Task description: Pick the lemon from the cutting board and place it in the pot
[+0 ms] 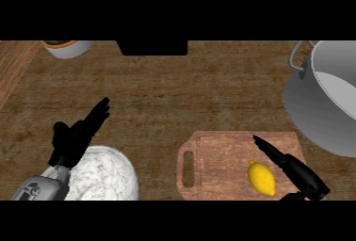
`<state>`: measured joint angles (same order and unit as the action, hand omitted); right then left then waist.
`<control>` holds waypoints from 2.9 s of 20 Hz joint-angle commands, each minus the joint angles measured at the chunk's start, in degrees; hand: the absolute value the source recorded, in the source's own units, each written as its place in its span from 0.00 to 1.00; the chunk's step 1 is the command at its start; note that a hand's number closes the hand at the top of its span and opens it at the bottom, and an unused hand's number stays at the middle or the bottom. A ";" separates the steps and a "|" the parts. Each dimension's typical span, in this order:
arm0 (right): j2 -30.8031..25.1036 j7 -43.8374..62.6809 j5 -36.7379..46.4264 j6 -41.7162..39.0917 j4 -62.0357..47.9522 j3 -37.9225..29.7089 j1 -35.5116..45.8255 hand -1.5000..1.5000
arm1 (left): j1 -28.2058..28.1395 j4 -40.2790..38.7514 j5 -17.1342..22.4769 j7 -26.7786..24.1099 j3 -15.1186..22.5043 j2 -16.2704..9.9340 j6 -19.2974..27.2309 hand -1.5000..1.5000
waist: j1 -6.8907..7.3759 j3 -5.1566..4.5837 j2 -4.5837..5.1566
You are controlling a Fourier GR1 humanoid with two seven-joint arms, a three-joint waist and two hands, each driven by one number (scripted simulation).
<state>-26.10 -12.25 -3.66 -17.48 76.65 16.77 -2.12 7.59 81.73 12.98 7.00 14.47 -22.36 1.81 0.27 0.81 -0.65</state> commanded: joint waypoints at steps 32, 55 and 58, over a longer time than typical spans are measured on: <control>-26.18 -42.24 -11.00 -10.90 -47.99 -34.69 1.58 1.00 | -1.57 -1.67 -0.39 0.66 1.29 4.67 0.19 0.50 | -0.36 -0.28 1.22; -37.91 -33.20 2.23 3.33 -49.23 -28.96 21.80 1.00 | -2.35 -2.56 -0.57 0.08 0.27 4.61 -2.88 0.50 | 1.40 -0.77 1.01; -37.65 -30.28 4.95 4.03 -48.05 -26.65 25.46 1.00 | -1.19 -1.50 -2.13 1.80 1.58 6.80 -0.24 0.50 | 1.46 -0.78 0.98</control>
<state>-63.14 -46.60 -1.41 -13.51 27.51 -12.23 18.25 8.51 81.58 11.28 7.89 13.49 -20.06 0.21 1.44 0.71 -0.41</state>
